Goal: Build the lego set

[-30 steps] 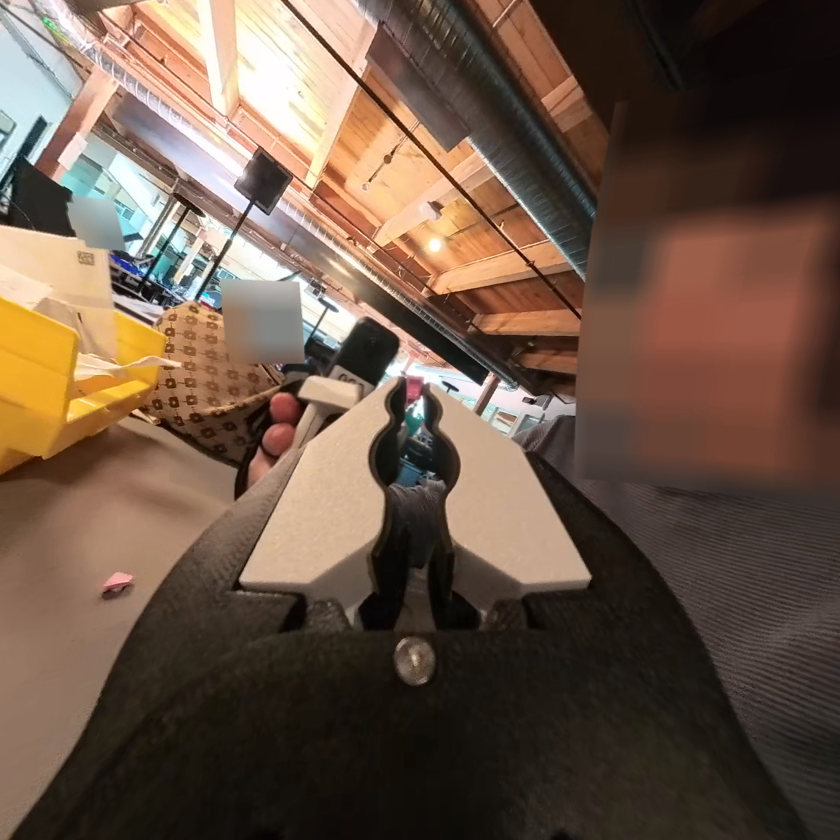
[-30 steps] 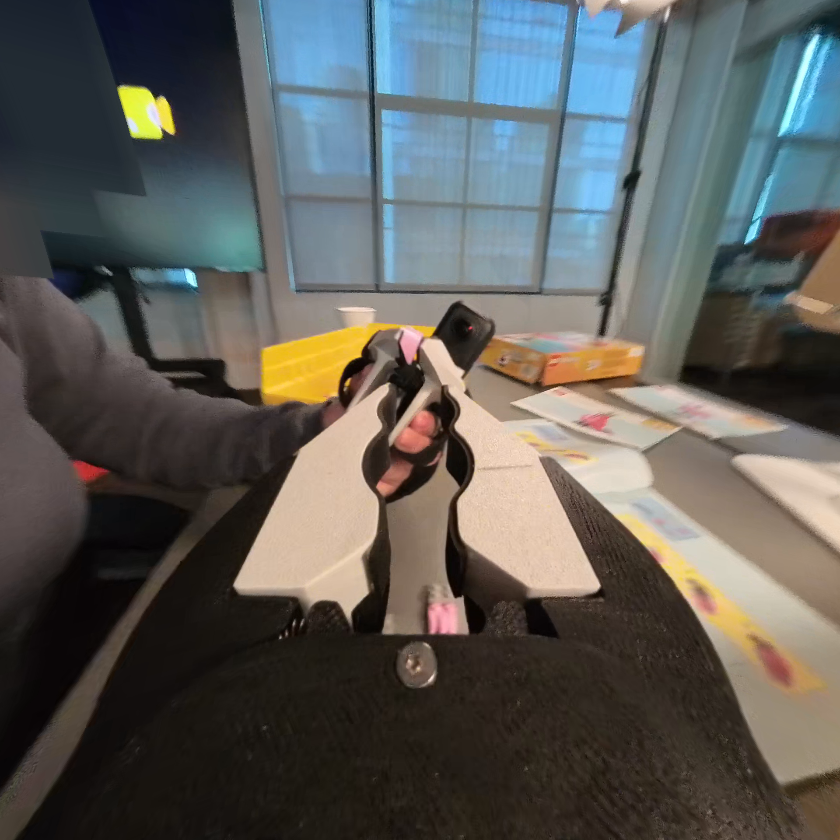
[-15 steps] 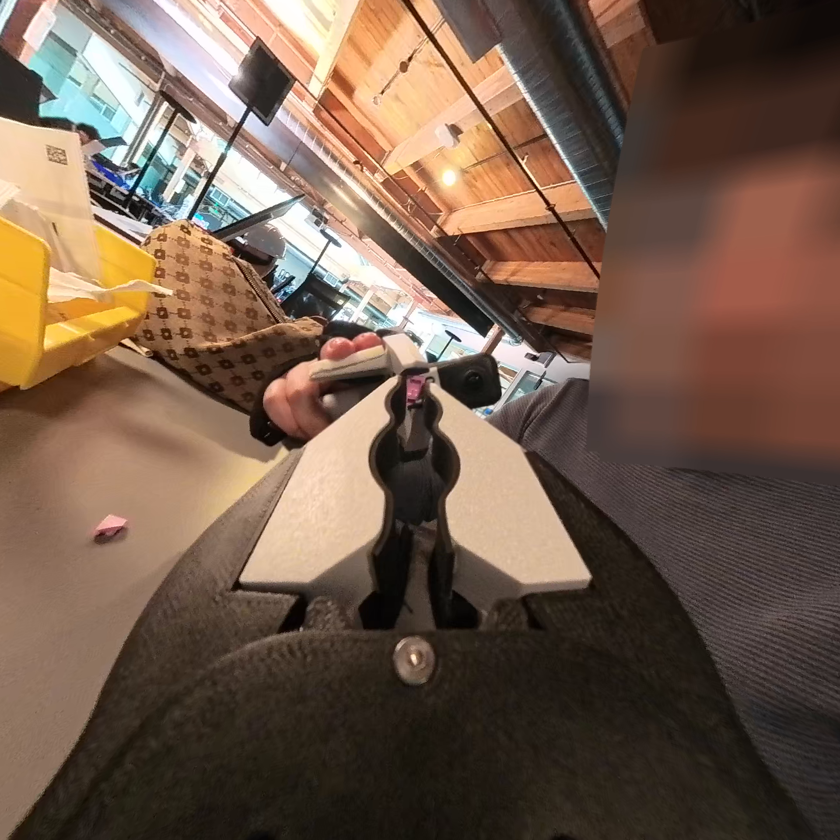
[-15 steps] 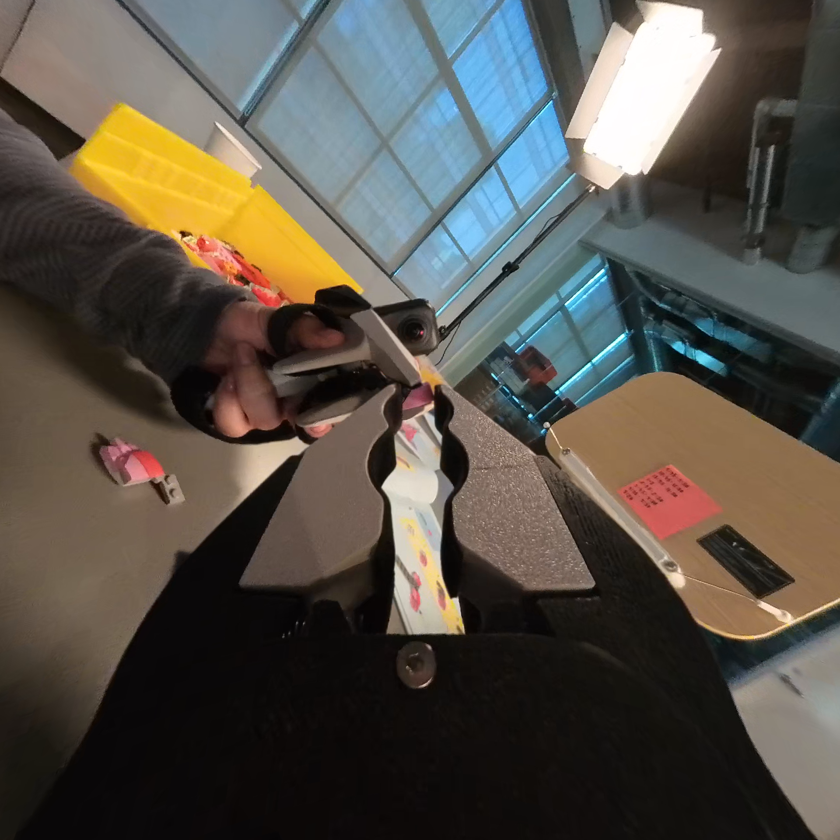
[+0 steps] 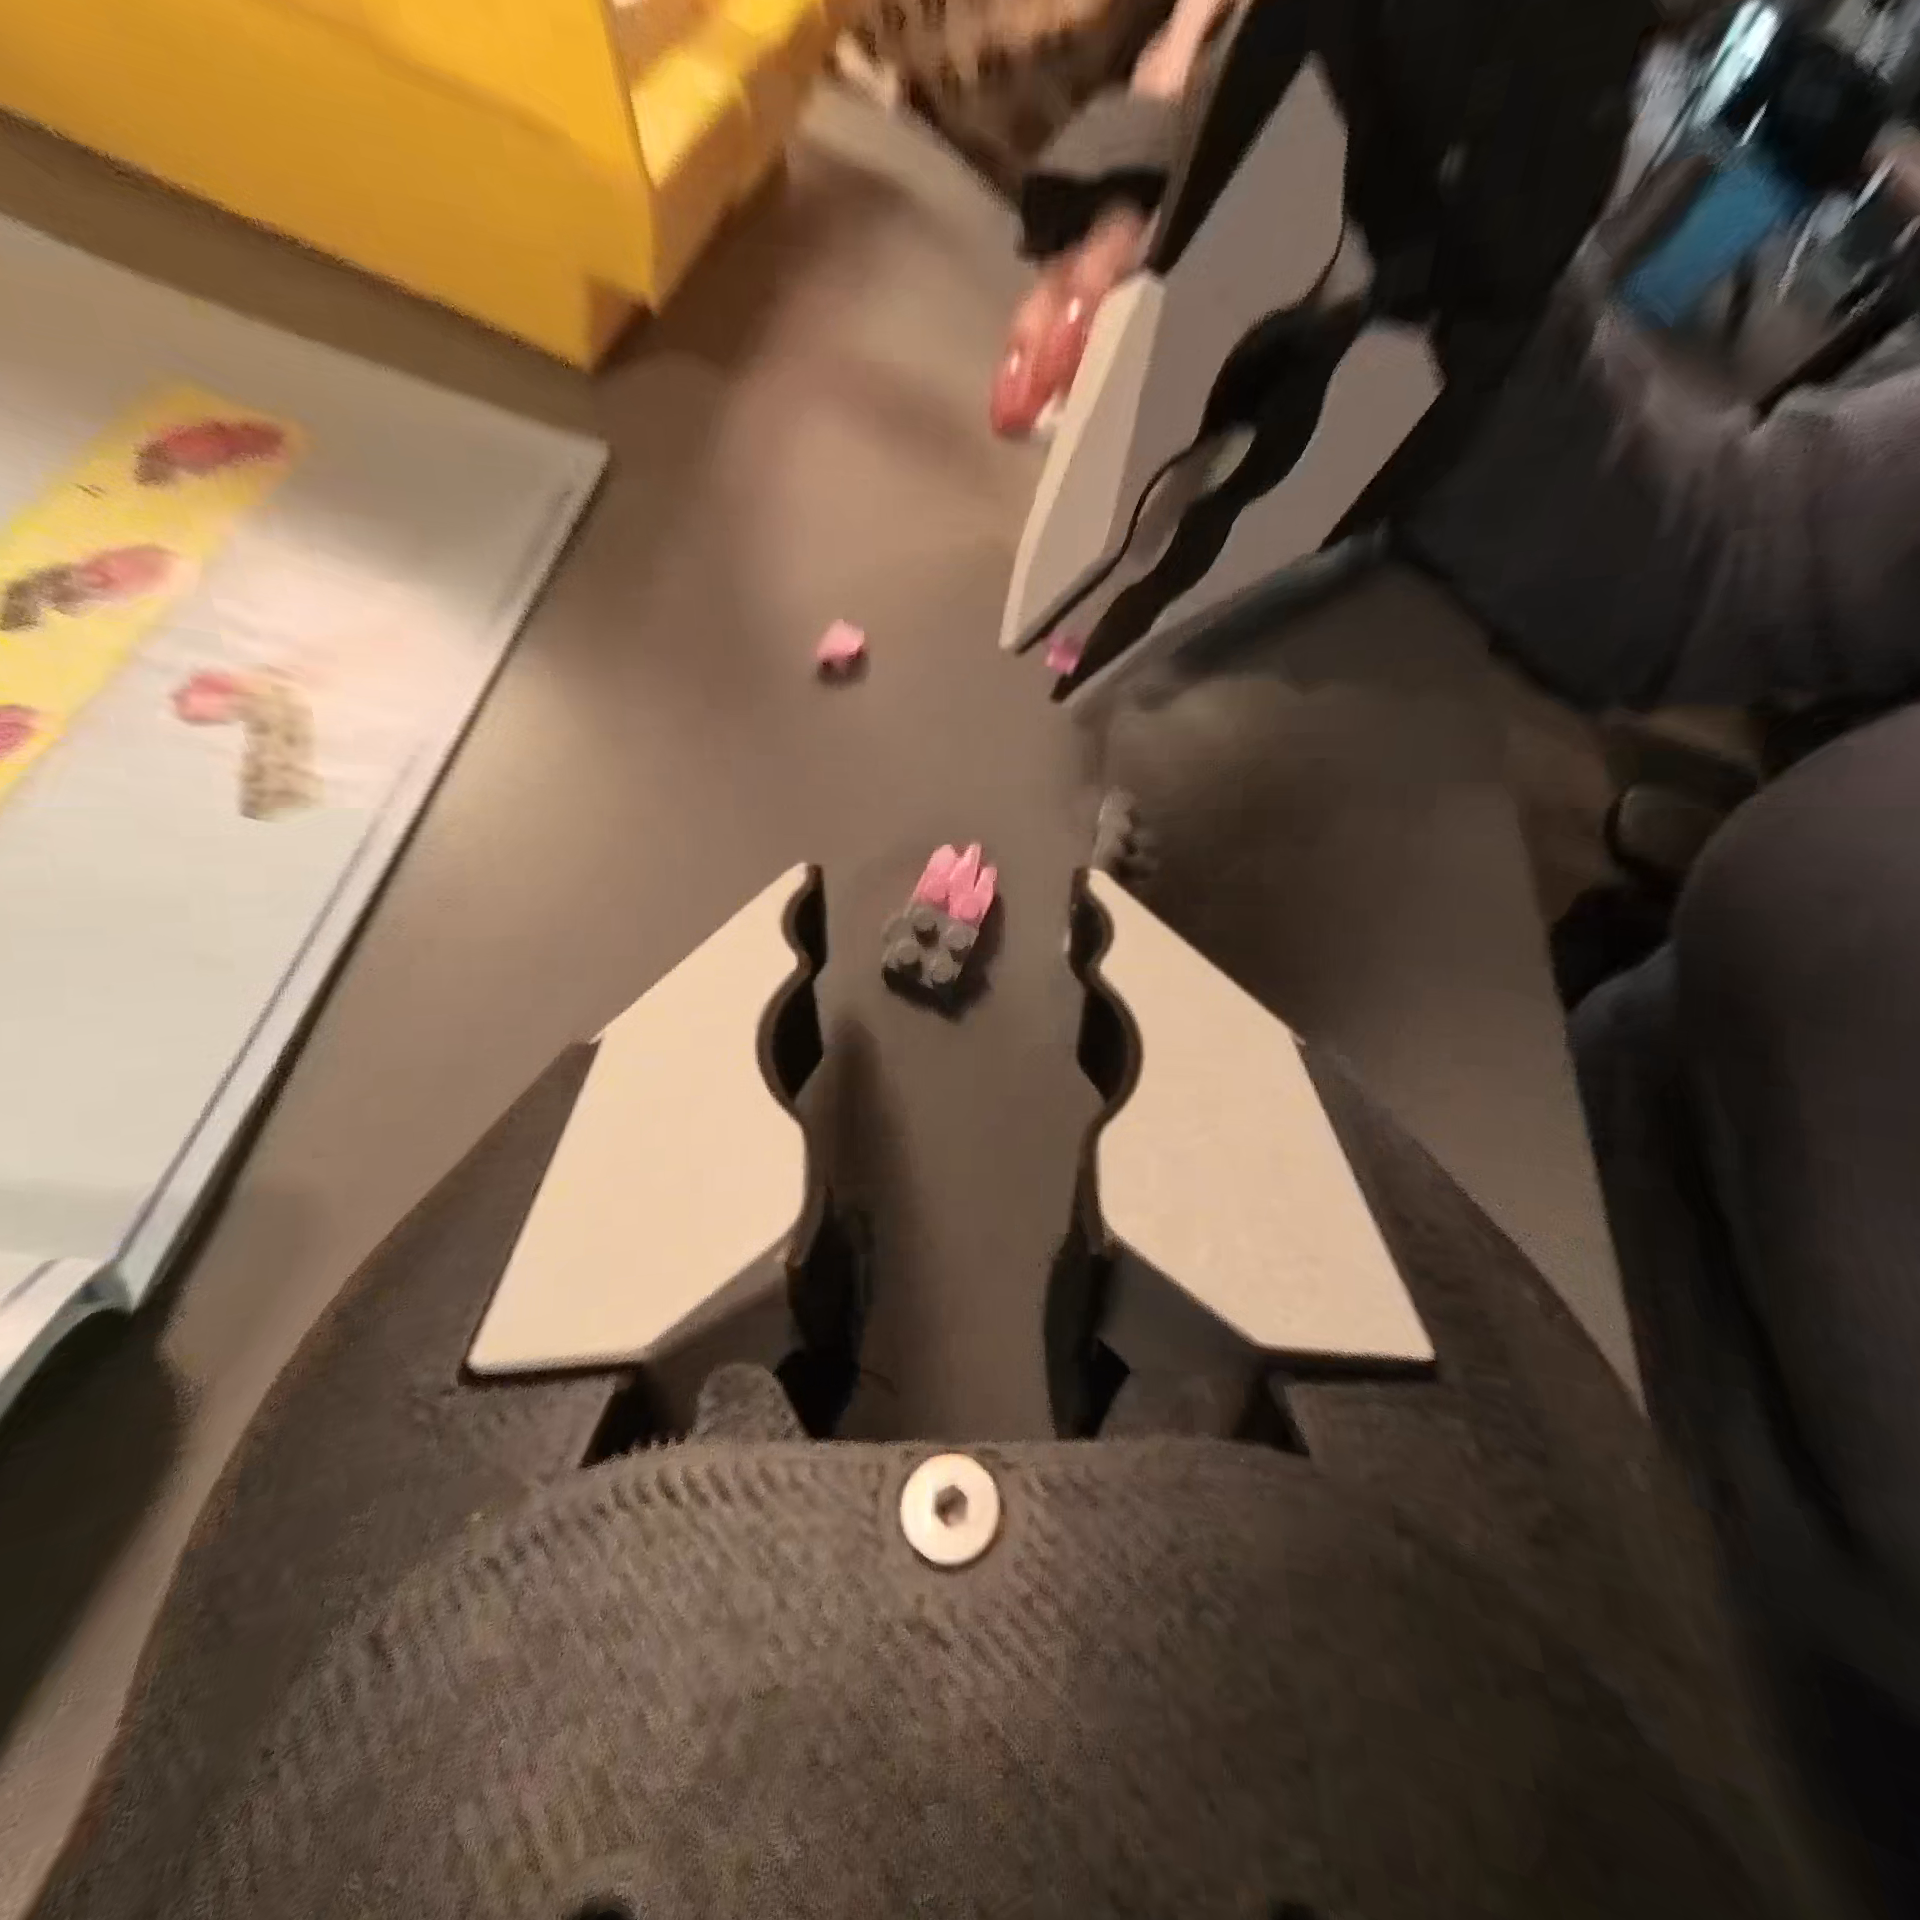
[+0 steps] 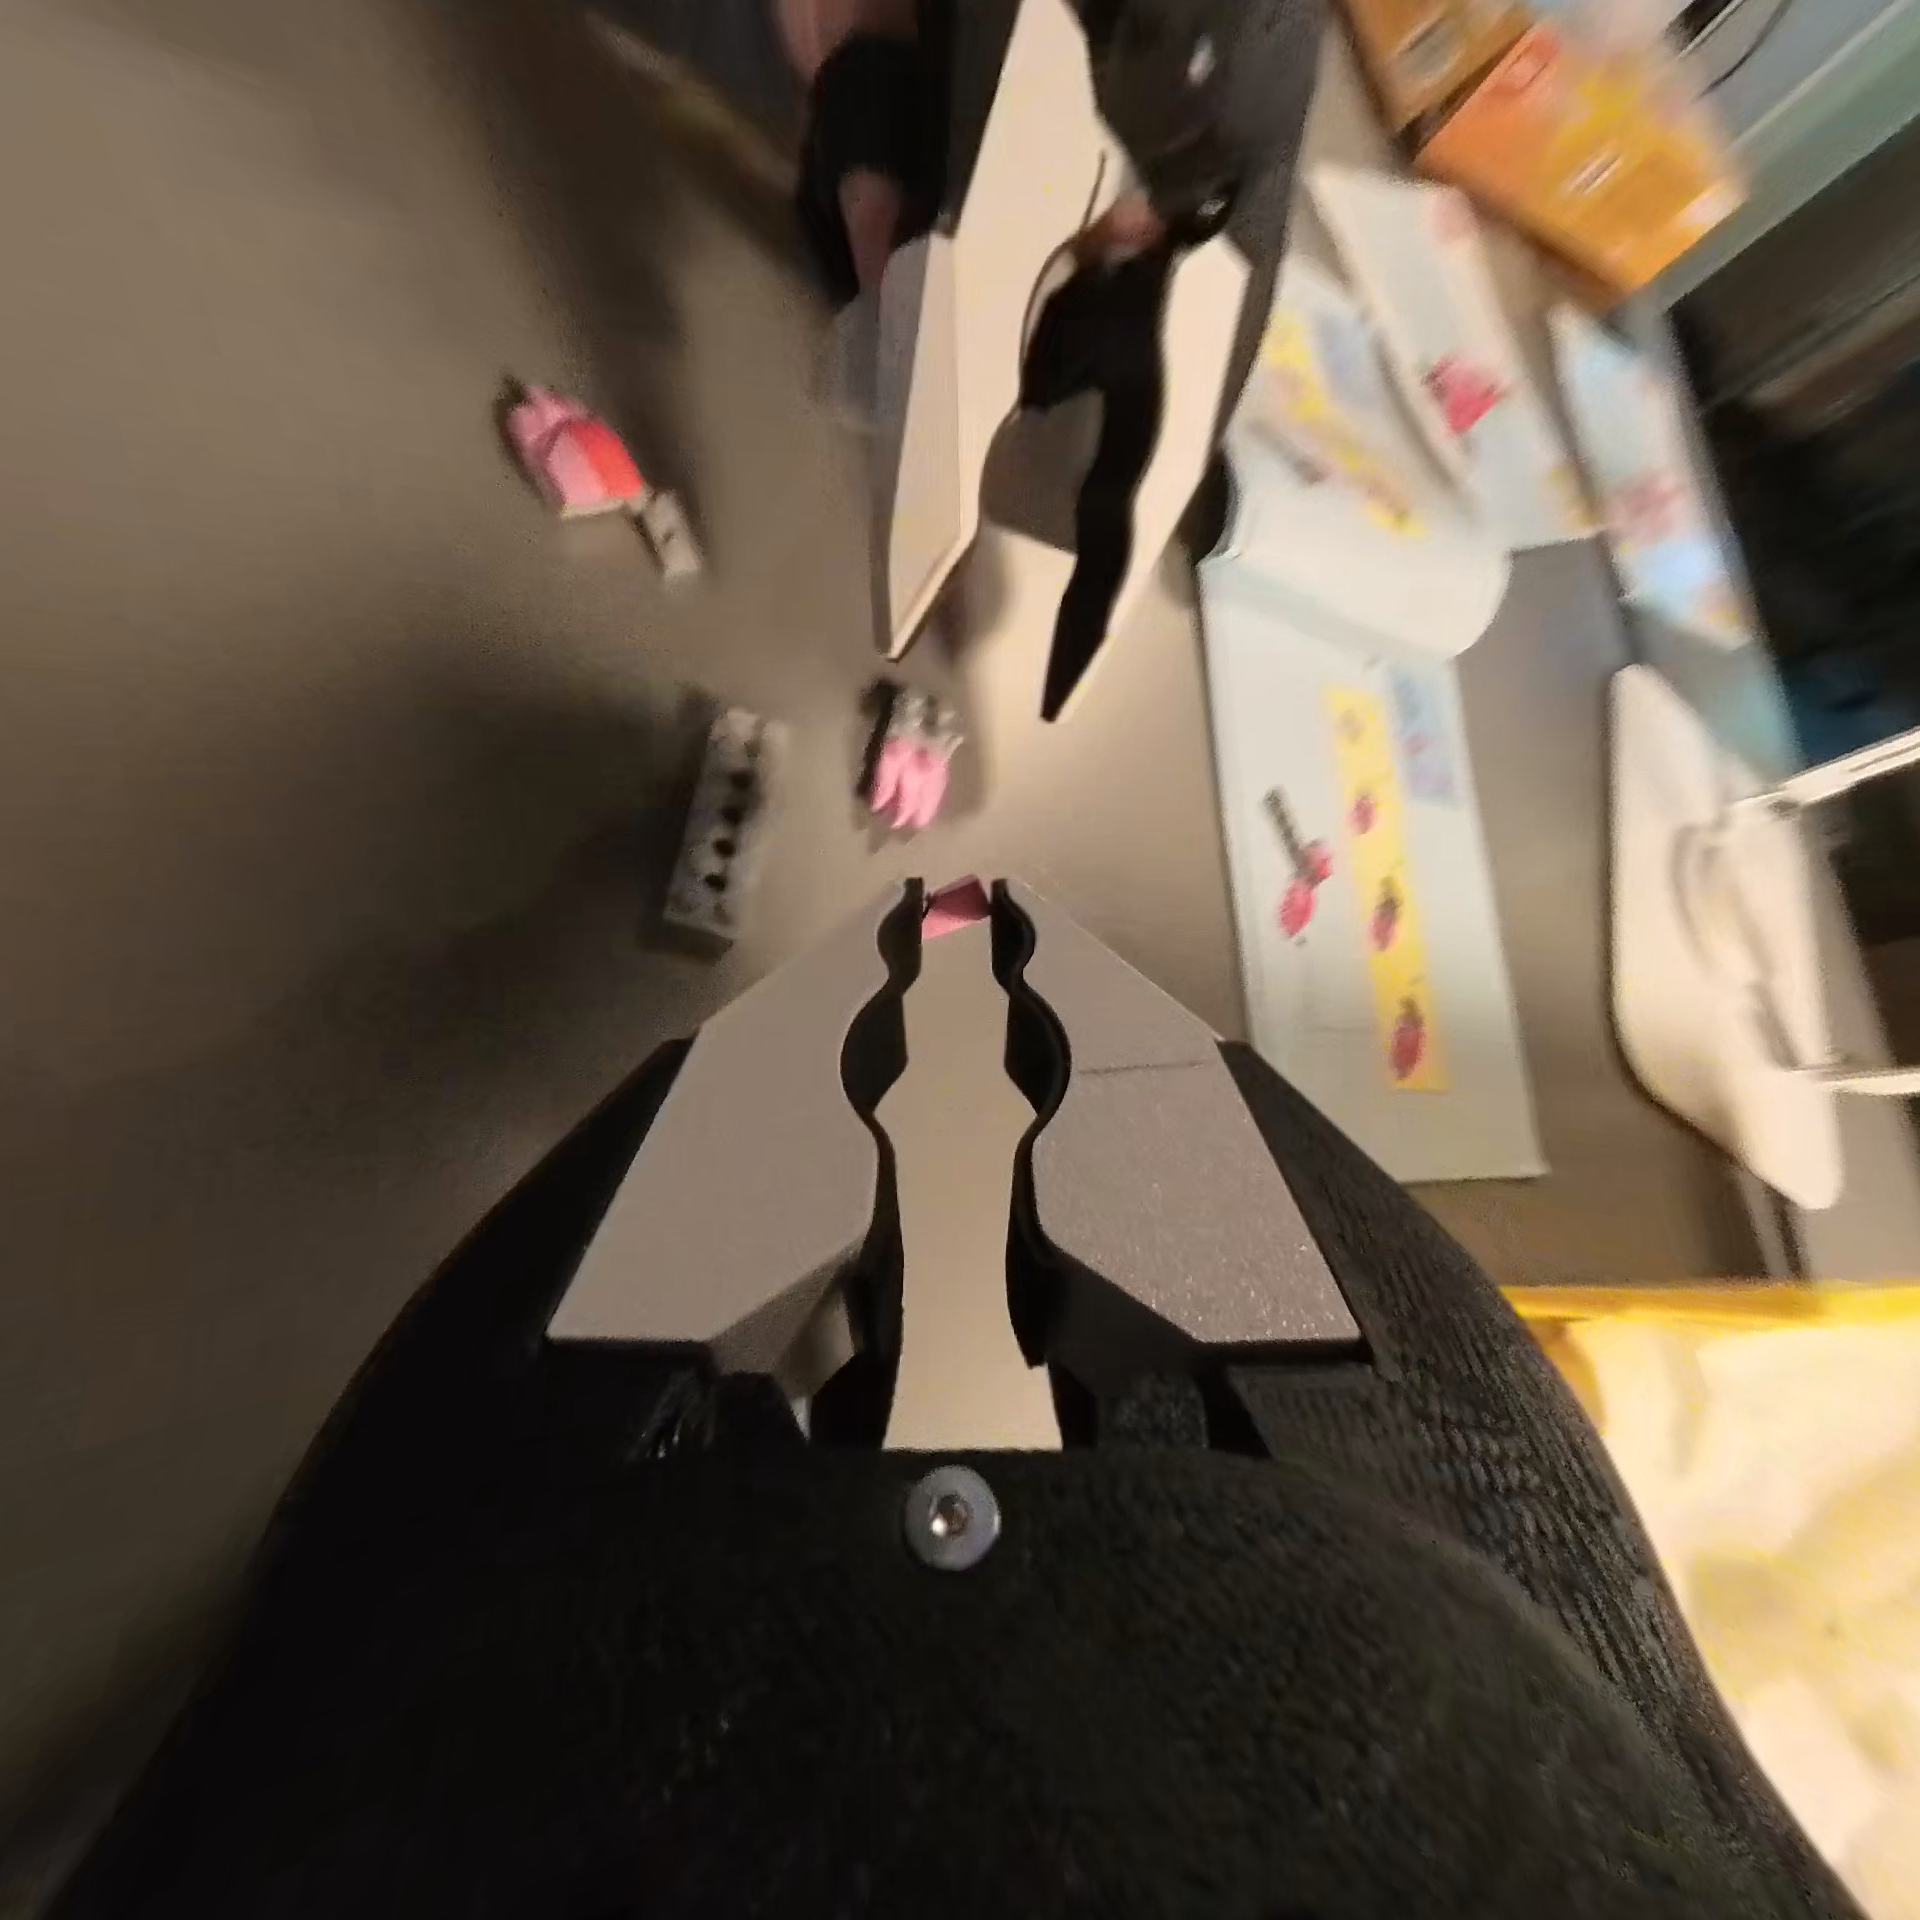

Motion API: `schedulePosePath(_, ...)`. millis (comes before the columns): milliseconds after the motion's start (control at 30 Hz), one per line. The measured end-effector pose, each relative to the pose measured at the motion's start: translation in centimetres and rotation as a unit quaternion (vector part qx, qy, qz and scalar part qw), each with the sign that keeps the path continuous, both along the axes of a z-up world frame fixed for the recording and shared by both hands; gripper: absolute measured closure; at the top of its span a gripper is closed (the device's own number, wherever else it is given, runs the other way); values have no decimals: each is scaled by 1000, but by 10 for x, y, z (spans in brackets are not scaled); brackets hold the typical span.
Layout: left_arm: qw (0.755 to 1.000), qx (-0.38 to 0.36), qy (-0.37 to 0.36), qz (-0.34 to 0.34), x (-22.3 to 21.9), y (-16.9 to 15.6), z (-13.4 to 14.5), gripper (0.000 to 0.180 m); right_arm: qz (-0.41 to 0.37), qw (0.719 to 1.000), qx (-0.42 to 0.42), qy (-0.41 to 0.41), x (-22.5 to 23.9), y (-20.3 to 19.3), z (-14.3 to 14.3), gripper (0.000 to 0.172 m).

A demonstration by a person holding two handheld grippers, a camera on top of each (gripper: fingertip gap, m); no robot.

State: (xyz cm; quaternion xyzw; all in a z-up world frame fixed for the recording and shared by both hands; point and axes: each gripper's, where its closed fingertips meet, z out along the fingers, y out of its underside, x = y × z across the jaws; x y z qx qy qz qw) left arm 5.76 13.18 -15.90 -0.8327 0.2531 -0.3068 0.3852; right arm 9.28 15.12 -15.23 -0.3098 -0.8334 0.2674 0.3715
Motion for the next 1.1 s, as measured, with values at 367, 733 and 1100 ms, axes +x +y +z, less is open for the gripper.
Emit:
schedulePosePath(367,994,-11,84,-72,-2,-8,-21,135,-21,994,7,-112,8,-8,-31,160)
schedulePosePath(733,984,47,155,-78,2,-7,-27,143,-29,995,-6,-97,3,-6,-29,157)
schedulePosePath(1100,986,49,143,-75,0,-8,-26,146,-48,989,-89,-109,7,5,-30,154)
